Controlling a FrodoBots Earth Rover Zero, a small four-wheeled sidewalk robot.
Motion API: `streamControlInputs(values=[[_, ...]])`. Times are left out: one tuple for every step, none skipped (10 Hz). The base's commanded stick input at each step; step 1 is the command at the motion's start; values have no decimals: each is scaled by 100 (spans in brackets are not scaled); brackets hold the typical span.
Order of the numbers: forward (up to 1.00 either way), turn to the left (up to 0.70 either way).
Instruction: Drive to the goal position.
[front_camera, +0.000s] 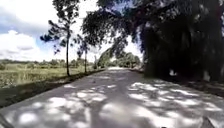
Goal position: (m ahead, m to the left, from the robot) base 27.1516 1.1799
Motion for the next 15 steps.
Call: streamControlInputs(values=[[70, 0], [70, 0], [70, 0], [70, -15], [70, -33], [70, -35], [70, -35], [70, -35], [70, -35], [70, -35], [70, 0], [70, 0], [70, 0], [70, 0], [70, 0]])
